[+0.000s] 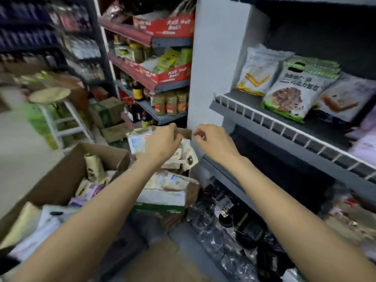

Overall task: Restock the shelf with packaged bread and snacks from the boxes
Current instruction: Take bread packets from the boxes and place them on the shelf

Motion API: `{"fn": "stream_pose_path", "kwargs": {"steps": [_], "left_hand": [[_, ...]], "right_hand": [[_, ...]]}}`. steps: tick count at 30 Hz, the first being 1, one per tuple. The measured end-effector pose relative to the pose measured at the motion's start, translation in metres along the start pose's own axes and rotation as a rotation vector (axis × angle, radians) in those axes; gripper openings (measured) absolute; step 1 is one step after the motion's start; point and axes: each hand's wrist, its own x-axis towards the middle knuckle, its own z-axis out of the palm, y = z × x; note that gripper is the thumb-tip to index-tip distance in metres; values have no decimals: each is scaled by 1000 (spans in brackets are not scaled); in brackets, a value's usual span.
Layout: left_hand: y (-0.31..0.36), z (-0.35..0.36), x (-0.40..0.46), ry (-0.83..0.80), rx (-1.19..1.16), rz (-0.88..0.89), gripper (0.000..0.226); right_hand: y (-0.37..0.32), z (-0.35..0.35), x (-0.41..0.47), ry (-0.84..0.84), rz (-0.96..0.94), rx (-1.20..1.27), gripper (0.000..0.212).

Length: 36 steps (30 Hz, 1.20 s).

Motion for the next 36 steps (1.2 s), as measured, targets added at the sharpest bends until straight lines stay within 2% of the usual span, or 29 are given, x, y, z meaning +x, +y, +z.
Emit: {"fn": "stream_pose_path", "kwargs": {"steps": [7,12,15,18,21,24,27,30,33,36], "left_hand": [[-235,-22,-32,-224,138,-307,27],[-360,-20,-63,-396,139,-555,29],[-417,-4,-78,-508,131,-605,30],[-460,14,-84,-648,187,-640,44],[-495,34,-85,-858,233,-651,58],[-520,51,-84,-1019,213,-678,46],[-532,62,-87,-990,232,-672,38],[-535,67,-91,-915,239,-659,39],[-539,65,-90,-775,165,-731,30],[-541,57,-88,-652,35,-811,23]], "right_hand": [[-122,185,64,-327,13,128,23],[-182,306,90,-525,-5,152,25],[-202,371,103,-638,-39,125,26],[-211,425,120,-710,-20,81,32],[-211,477,139,-827,-12,41,35],[-205,520,156,-948,-12,-4,50],[-204,543,153,-1221,-20,44,77],[-210,558,142,-1378,-2,184,70],[-213,570,133,-1335,-18,243,46],[-214,568,139,-1244,62,332,44]]}}
